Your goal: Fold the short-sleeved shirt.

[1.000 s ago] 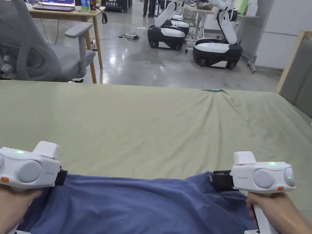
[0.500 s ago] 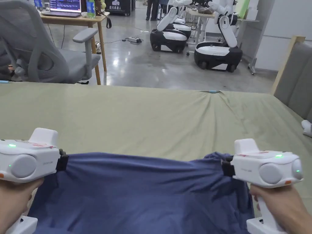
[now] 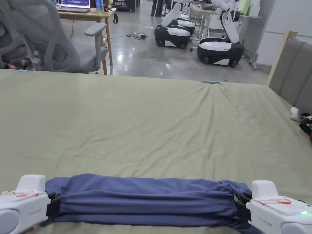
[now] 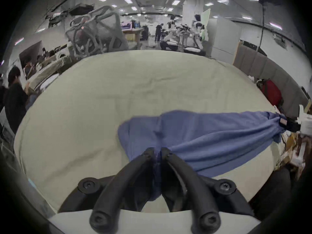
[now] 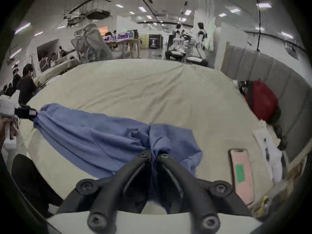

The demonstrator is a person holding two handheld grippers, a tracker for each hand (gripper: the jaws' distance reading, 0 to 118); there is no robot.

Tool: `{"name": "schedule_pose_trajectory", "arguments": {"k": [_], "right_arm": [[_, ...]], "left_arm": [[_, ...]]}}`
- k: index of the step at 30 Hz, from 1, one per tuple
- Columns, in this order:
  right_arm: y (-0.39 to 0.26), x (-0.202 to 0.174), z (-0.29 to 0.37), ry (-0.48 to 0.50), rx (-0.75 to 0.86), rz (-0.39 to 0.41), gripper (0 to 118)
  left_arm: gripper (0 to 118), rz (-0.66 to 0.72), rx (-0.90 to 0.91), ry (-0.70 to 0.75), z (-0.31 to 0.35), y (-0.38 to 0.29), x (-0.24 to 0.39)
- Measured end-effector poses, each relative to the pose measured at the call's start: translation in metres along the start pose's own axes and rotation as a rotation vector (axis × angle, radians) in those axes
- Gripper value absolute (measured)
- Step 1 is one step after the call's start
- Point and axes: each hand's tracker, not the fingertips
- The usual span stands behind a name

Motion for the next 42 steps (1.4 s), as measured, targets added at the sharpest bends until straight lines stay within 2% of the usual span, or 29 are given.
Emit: {"name": "schedule_pose_trajectory", "arguments": {"k": [1,3,4,5,9,10,11,12,13,14,15,17,20,22,24,25,26,28,30,31,33,34,35,36,37,38,39,41,42], "right_arm": [[0.002,-0.001,0.004,0.005,0.048,-0.013,26],[0.016,-0.014,0.023,0.016,0.113,-0.016,89],[0.024,-0.023,0.032,0.034,0.149,-0.016,113],[0.034,-0.033,0.044,0.045,0.221,-0.028,116],[0.063,-0.089,0.068,-0.029,0.423,-0.021,111],[0.065,-0.101,0.070,-0.054,0.455,-0.011,99],[0.066,-0.113,0.070,-0.072,0.485,0.000,83],[0.067,-0.123,0.067,-0.086,0.486,0.011,61],[0.067,-0.131,0.063,-0.102,0.473,0.027,25],[0.066,-0.138,0.059,-0.091,0.449,0.043,5],[0.065,-0.143,0.056,-0.061,0.435,0.038,1],[0.060,-0.144,0.053,-0.031,0.431,-0.021,0],[0.059,-0.151,0.048,-0.025,0.414,-0.003,0],[0.059,-0.153,0.049,-0.029,0.417,0.011,0],[0.061,-0.157,0.048,-0.021,0.416,0.003,0],[0.061,-0.158,0.049,-0.015,0.416,-0.001,0],[0.061,-0.162,0.047,-0.013,0.410,0.004,0],[0.060,-0.169,0.044,-0.009,0.406,0.024,0],[0.060,-0.172,0.040,0.003,0.394,0.027,0],[0.061,-0.174,0.038,0.007,0.388,0.022,0],[0.061,-0.175,0.036,0.007,0.384,0.019,0],[0.062,-0.175,0.035,0.007,0.379,0.020,0],[0.063,-0.175,0.033,0.008,0.375,0.020,0],[0.064,-0.174,0.032,0.009,0.371,0.020,0],[0.064,-0.174,0.032,0.008,0.368,0.019,0],[0.065,-0.173,0.030,0.009,0.365,0.016,0],[0.065,-0.172,0.029,0.010,0.362,0.011,0],[0.066,-0.172,0.026,0.000,0.352,0.013,0],[0.065,-0.172,0.025,-0.012,0.350,0.025,0]], "left_arm": [[34,0.003,0.016,0.006,0.002,-0.003,0.003],[88,-0.014,0.128,0.021,0.020,0.003,0.018],[108,-0.024,0.176,0.020,0.028,0.007,0.027],[108,-0.026,0.254,0.046,0.037,0.014,0.040],[102,-0.032,0.480,0.090,0.065,0.032,0.088],[89,-0.031,0.513,0.101,0.069,0.034,0.097],[70,-0.028,0.545,0.099,0.070,0.034,0.101],[37,-0.042,0.565,0.086,0.072,0.035,0.106],[0,-0.062,0.560,0.094,0.072,0.036,0.110],[0,-0.105,0.553,0.110,0.071,0.037,0.113],[0,-0.122,0.556,0.100,0.069,0.033,0.113],[0,-0.121,0.532,0.101,0.068,0.035,0.103],[0,-0.083,0.477,0.098,0.063,0.034,0.072],[0,0.030,0.400,0.087,0.054,0.031,0.036],[0,0.240,0.328,-0.014,0.044,0.025,-0.004],[11,0.341,0.296,-0.102,0.037,0.019,-0.026],[42,0.427,0.275,-0.168,0.029,0.012,-0.046],[118,0.491,0.176,-0.168,0.010,0.003,-0.064],[110,0.619,0.148,-0.223,-0.006,-0.010,-0.085],[114,0.724,0.104,-0.260,-0.016,-0.013,-0.082],[113,0.918,0.012,-0.422,-0.042,-0.026,-0.087],[112,0.977,0.037,-0.510,-0.052,-0.032,-0.083],[111,0.962,0.115,-0.554,-0.051,-0.030,-0.075],[102,0.951,0.131,-0.594,-0.054,-0.025,-0.071],[76,0.994,0.107,-0.669,-0.061,-0.023,-0.070],[36,1.055,0.078,-0.690,-0.071,-0.023,-0.068],[15,1.077,0.056,-0.672,-0.080,-0.023,-0.065],[15,1.005,0.069,-0.499,-0.078,-0.015,-0.057],[14,0.959,0.106,-0.471,-0.073,-0.012,-0.058]]}}
